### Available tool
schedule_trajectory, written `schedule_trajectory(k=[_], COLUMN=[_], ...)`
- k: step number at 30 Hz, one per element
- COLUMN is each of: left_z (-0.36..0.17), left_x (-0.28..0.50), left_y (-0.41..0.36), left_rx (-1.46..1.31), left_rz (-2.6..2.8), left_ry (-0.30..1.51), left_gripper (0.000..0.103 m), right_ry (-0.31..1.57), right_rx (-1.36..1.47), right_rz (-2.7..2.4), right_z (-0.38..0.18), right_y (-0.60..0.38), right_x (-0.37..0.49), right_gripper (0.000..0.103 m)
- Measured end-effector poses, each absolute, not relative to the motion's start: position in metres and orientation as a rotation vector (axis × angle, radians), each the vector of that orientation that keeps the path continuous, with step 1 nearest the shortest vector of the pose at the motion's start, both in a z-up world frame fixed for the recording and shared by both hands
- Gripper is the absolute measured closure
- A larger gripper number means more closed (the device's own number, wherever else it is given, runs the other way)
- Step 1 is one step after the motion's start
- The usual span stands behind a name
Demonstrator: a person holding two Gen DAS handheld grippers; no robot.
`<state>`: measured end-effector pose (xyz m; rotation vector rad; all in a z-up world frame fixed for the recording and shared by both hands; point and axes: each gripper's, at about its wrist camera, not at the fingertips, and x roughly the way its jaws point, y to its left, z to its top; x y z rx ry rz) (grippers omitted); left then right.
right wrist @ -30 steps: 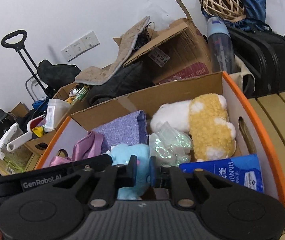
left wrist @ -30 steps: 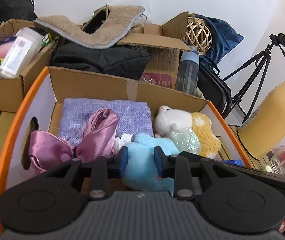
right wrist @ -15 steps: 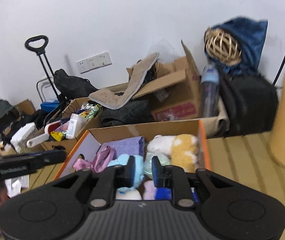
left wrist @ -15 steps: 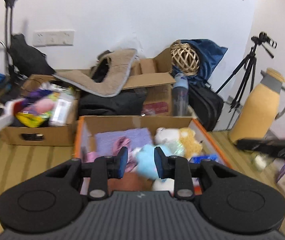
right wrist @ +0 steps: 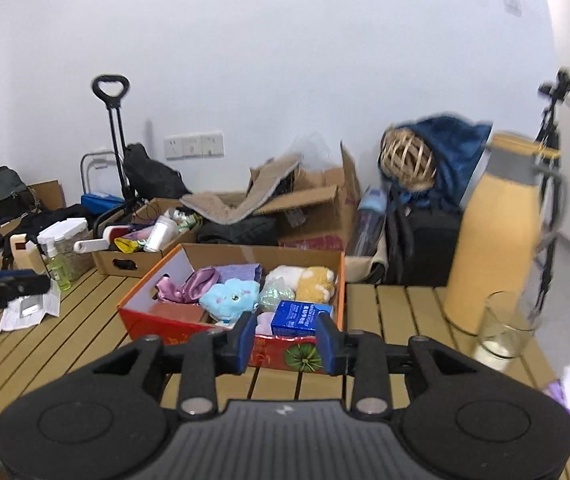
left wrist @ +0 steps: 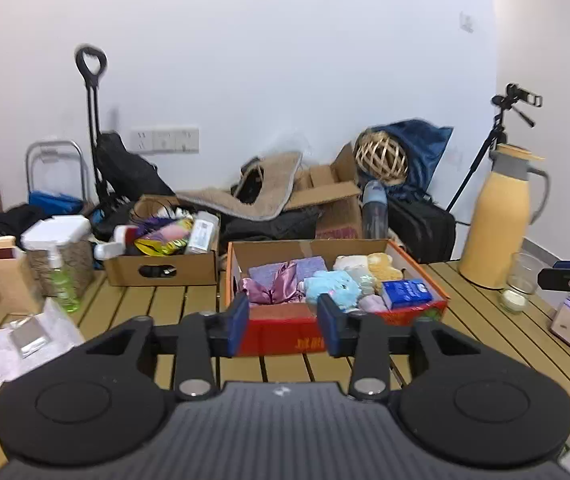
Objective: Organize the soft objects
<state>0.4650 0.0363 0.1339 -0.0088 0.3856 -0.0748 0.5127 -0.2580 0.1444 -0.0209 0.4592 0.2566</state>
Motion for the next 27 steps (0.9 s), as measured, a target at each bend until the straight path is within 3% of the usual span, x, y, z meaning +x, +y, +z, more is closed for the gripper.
schedule_trajectory(k=[2, 4, 6, 8, 12, 16, 18, 22, 27], left_z=[0.132, 0.132, 0.130, 0.124, 0.110, 0.093, 0.082, 0.065, 0.041], left_x=[0.429, 0.396, 0.358, 0.323, 0.246, 0.175, 0.145, 0.087, 0.041], left_y=[0.034, 0.036, 0.037, 0.036, 0.033, 0.026, 0.022, 0.012, 0.006], left_rx=[0.006, -0.004, -0.019, -0.003, -0.022, -0.009, 0.013, 0.026, -0.005], left_rz=[-0.062, -0.054, -0.061, -0.079, -0.021, -0.013, -0.016, 0.019, -0.007], left_ry=[0.355, 0.330, 0.298, 0.263, 0.200, 0.150, 0.156, 0.139, 0.183], left_gripper=[0.053, 0.040, 0.023, 0.020, 0.001, 0.000, 0.000, 0.000, 0.000], right_ry=[0.420, 0.386, 0.359, 0.323, 0.256, 0.214, 0.192, 0.166, 0.209], right_rx=[-0.040, -0.055, -0.048, -0.024, -0.046, -0.031, -0.026, 0.028, -0.018], right_rz=[0.249, 0.242, 0.238, 0.235, 0.245, 0.268, 0.265, 0.278, 0.310], right_z=[0.143, 0.140, 0.138, 0.135, 0.125, 0.112, 0.105, 0.088, 0.050], right_y=[-0.255, -0.252, -0.252, -0.254, -0.255, -0.255, -0.252, -0.249, -0.235], right_x=[0.478, 0.442, 0.407, 0.366, 0.287, 0.219, 0.184, 0.125, 0.064], right_gripper=[0.065, 0.064, 0.056, 0.034, 0.025, 0.014, 0.013, 0.000, 0.000])
